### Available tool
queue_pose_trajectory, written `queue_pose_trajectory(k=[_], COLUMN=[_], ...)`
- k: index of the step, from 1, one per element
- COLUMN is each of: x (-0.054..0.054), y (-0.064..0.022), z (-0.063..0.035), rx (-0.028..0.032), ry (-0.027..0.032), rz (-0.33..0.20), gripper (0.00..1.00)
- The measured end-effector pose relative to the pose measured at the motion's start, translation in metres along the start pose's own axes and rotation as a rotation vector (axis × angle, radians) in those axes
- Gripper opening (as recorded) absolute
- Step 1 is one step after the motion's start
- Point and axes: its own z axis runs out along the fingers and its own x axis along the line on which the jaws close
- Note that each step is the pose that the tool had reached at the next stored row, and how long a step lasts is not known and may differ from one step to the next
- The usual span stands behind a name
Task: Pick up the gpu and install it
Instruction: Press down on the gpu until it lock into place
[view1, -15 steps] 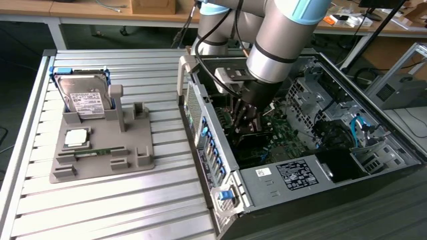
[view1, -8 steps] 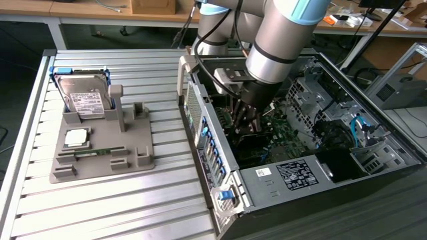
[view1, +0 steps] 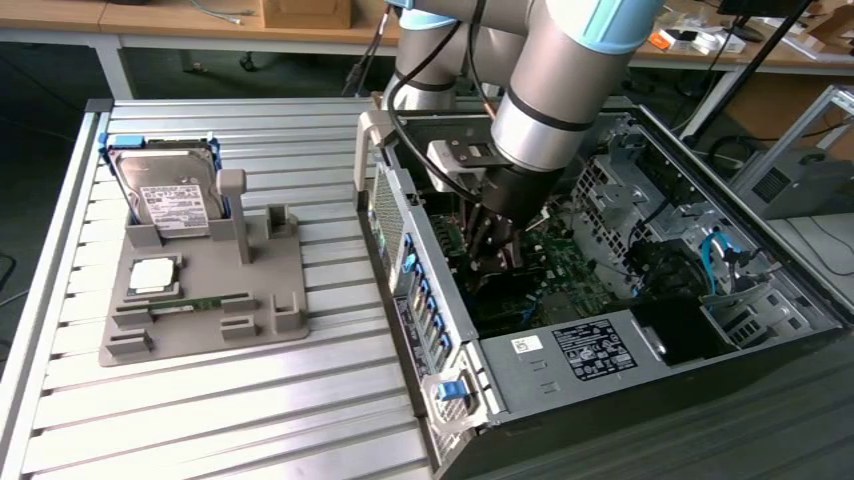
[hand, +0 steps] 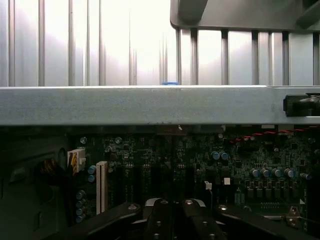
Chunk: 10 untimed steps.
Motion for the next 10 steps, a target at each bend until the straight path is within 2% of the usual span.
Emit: queue_pose_trajectory(k=[10], x=[0.0001], y=[-0.0013], z=[0.0067], rx=[0.0], ry=[0.0032], rz=[-0.011], gripper=[0.11])
